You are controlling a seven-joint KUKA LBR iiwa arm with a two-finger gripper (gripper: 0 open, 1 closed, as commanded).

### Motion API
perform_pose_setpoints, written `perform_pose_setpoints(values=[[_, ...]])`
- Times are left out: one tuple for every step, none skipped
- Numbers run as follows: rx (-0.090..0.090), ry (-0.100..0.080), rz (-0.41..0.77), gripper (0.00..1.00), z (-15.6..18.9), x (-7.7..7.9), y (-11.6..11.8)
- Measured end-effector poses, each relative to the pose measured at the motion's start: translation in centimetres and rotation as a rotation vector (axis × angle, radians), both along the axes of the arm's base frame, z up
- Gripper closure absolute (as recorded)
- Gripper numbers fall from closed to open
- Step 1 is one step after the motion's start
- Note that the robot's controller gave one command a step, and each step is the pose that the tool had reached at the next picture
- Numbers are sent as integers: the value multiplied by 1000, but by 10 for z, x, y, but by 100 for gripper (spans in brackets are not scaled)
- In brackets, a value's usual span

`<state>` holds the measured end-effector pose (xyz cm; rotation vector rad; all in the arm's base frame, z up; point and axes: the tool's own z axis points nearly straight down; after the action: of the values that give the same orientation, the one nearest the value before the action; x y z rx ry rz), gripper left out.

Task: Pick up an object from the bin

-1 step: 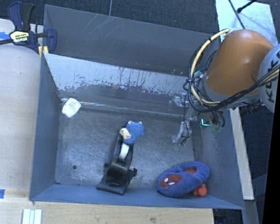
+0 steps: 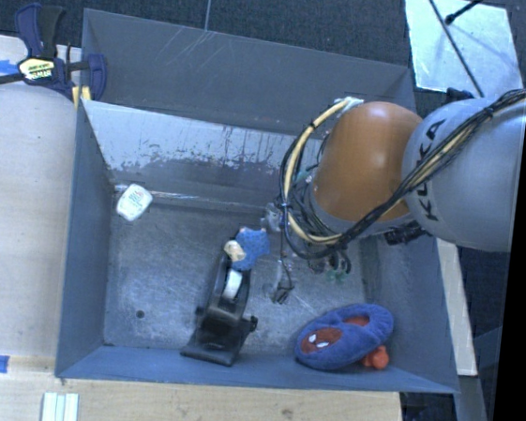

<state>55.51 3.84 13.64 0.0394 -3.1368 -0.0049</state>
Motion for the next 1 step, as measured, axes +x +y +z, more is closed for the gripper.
perform_pose_setpoints(values=[[-3, -11, 181, 0, -65, 32, 4]])
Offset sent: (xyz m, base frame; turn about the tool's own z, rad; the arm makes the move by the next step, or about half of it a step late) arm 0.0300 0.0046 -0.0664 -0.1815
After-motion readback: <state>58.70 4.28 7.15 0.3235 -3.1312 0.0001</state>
